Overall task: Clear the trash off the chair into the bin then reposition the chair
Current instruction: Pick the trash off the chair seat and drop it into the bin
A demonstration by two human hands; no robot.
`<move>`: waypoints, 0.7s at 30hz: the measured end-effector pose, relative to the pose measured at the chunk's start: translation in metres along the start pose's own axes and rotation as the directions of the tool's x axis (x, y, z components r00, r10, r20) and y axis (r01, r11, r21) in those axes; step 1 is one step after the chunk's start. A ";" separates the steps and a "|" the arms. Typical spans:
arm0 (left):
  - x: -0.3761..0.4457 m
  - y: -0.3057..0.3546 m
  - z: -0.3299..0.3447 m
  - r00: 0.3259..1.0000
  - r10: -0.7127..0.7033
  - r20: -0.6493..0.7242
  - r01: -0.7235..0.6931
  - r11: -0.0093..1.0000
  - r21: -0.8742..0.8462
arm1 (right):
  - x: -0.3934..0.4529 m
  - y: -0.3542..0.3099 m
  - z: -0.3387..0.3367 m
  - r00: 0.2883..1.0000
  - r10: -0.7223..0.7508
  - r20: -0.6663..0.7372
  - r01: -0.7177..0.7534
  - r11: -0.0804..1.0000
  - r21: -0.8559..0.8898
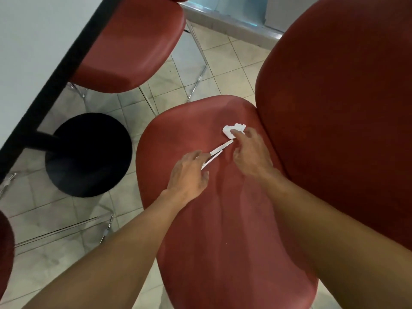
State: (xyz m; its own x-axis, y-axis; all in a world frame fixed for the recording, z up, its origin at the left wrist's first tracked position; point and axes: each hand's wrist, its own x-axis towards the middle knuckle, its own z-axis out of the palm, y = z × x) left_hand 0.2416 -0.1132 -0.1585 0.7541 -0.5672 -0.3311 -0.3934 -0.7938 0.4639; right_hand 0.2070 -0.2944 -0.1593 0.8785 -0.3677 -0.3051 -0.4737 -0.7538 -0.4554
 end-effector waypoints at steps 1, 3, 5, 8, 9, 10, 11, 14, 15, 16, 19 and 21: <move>0.007 0.001 0.005 1.000 -0.006 0.017 0.006 1.000 0.022 | 0.007 0.004 0.002 1.000 -0.014 0.012 0.015 0.999 -0.036; 0.020 0.003 0.016 0.999 -0.013 0.030 0.011 0.998 0.056 | 0.020 0.009 0.007 0.998 -0.036 0.056 0.042 0.992 -0.121; 0.028 0.003 0.025 1.000 -0.005 0.024 0.003 0.996 0.089 | 0.029 0.010 0.010 0.995 -0.032 0.094 0.048 0.984 -0.169; 0.037 -0.001 0.038 1.000 0.011 0.008 -0.013 0.982 0.189 | 0.038 0.010 0.017 0.989 -0.021 0.147 0.051 0.979 -0.198; 0.038 -0.003 0.040 1.000 0.017 0.005 -0.018 0.972 0.233 | 0.038 0.011 0.021 0.989 -0.038 0.144 0.068 0.976 -0.209; 0.039 -0.005 0.041 1.000 0.025 0.005 -0.025 0.960 0.280 | 0.037 0.012 0.025 0.990 -0.054 0.134 0.081 0.975 -0.206; 0.040 -0.006 0.040 0.999 0.032 0.005 -0.032 0.947 0.320 | 0.035 0.013 0.028 0.991 -0.061 0.119 0.083 0.979 -0.187; 0.038 -0.008 0.039 0.999 0.019 0.040 -0.032 0.930 0.367 | 0.025 0.013 0.033 0.996 -0.018 0.092 0.029 0.992 -0.124; 0.036 -0.008 0.038 0.998 0.003 0.062 -0.026 0.928 0.371 | 0.021 0.012 0.034 0.997 0.009 0.076 -0.001 0.995 -0.103; 0.034 -0.008 0.037 0.996 -0.018 0.085 -0.014 0.931 0.365 | 0.016 0.011 0.035 0.998 0.042 0.053 -0.038 0.996 -0.076; 0.023 -0.010 0.034 0.983 -0.106 0.147 0.056 0.950 0.307 | 0.003 0.008 0.036 0.991 0.135 0.024 -0.135 0.991 -0.006; 0.010 -0.011 0.032 0.976 -0.142 0.167 0.089 0.953 0.289 | -0.010 0.002 0.032 0.990 0.137 0.042 -0.138 0.990 0.041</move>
State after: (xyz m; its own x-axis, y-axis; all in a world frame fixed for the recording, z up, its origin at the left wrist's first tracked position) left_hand 0.2372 -0.1171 -0.1934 0.7035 -0.4778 -0.5261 -0.4599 -0.8704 0.1757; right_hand 0.1953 -0.2749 -0.1846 0.8020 -0.4443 -0.3992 -0.5929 -0.6726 -0.4428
